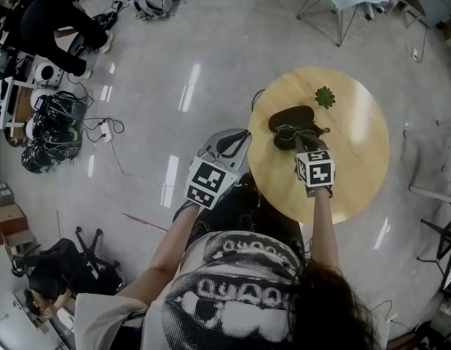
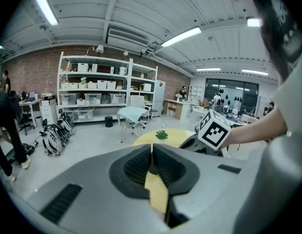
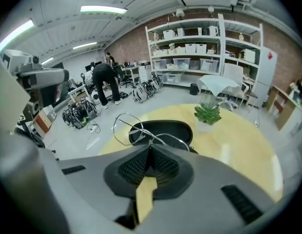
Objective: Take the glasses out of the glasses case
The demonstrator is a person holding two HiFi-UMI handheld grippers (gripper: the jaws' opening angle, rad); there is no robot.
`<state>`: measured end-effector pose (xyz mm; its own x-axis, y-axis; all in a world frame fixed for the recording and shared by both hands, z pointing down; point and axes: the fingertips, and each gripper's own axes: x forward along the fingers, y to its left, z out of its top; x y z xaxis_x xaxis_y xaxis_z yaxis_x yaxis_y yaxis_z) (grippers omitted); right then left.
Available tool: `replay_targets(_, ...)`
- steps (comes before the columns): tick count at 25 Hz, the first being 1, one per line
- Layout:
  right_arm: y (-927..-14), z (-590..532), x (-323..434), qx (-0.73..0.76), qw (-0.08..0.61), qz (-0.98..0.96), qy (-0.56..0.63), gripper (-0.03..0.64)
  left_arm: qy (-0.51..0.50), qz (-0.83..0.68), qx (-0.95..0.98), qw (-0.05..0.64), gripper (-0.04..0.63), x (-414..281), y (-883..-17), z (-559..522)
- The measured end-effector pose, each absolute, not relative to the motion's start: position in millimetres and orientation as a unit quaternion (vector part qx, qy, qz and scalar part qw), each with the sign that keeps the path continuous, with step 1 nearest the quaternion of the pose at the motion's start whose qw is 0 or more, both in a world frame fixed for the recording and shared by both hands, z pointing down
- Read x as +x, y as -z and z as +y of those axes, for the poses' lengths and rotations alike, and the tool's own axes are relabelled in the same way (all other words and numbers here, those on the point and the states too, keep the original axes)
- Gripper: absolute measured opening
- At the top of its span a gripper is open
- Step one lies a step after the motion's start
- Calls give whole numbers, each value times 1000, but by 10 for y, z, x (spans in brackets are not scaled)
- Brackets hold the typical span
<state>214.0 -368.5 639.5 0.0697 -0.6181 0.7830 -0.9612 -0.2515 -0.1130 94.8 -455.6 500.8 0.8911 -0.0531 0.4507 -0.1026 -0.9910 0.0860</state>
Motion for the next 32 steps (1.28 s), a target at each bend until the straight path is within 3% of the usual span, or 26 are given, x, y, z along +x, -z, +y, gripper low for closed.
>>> replay_targets(16, -5580, -3417, 1559, 769, 171, -523, -326, 5, -215, 55, 974, 45, 21, 630, -5055, -4376)
replay_targets(32, -5396, -2733, 1198, 794, 135, -490, -335, 5, -248, 92, 963, 45, 21, 360, -5339, -3950)
